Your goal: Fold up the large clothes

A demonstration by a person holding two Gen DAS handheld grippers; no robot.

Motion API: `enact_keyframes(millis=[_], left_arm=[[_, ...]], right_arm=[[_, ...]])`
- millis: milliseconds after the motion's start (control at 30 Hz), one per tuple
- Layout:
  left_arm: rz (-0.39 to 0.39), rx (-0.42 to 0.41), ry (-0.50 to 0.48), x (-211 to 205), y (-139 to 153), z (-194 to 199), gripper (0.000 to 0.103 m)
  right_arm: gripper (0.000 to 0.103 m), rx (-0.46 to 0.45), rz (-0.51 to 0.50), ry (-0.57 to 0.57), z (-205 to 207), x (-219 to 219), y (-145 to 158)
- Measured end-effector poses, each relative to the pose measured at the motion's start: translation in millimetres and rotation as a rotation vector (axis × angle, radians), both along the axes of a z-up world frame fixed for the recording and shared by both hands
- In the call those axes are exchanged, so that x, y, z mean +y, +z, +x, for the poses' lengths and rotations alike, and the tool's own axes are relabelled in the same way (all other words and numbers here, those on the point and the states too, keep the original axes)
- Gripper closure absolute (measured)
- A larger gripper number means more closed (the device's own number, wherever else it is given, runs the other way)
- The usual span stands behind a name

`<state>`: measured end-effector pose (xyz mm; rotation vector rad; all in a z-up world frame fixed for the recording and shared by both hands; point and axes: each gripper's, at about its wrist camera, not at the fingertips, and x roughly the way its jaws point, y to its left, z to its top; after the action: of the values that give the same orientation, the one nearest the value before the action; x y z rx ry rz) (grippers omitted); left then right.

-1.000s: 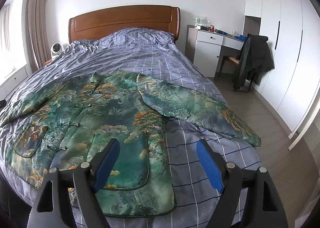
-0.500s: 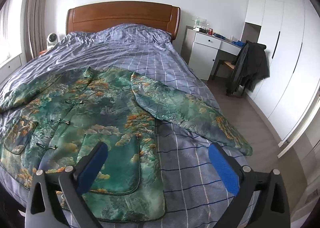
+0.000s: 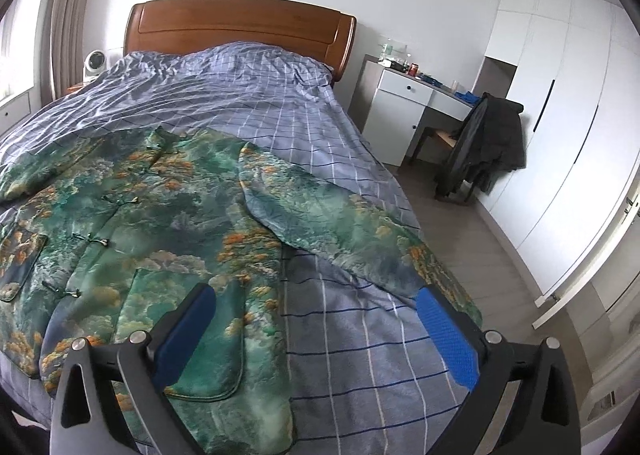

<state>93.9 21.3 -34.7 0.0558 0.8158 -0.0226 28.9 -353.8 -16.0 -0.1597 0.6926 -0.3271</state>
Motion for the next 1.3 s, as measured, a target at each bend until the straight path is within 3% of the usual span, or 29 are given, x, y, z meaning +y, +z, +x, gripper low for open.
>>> enact_keyframes(millis=[467, 633, 767, 900, 1033, 1200, 1300], left_arm=[[0.004, 0.035, 0.046, 4.6, -8.4, 0.9, 0.001], [0.034, 0.029, 0.053, 6.6, -9.6, -3.3, 0.001], [0.028, 0.044, 0.072, 12.6, -14.3, -5.2, 0.001], [0.008, 0.070, 0.085, 14.3, -20.2, -3.7, 0.001], [0.014, 0.069, 0.075, 7.5, -19.6, -5.6, 0.001], [0.032, 0.058, 0.062, 3.7, -12.9, -9.9, 0.001], [0.040, 0.059, 0.081, 7.8, -13.6, -12.4, 0.001]], right_arm=[[0.001, 0.051, -0.069, -0.029, 11.6, -8.5, -13.6], [0.001, 0.012, -0.023, 0.019, 8.9, -34.7, -15.6], [0.001, -0.032, 0.277, -0.130, -6.2, -133.2, -31.4], [0.001, -0.102, 0.504, -0.306, -26.7, -221.1, -53.6], [0.001, -0.181, 1.006, -0.369, -31.4, -283.0, -100.1], [0.008, -0.242, 1.236, -0.526, -10.9, -313.7, -156.4], [0.023, -0.290, 1.255, -0.636, 1.9, -330.7, -170.4]])
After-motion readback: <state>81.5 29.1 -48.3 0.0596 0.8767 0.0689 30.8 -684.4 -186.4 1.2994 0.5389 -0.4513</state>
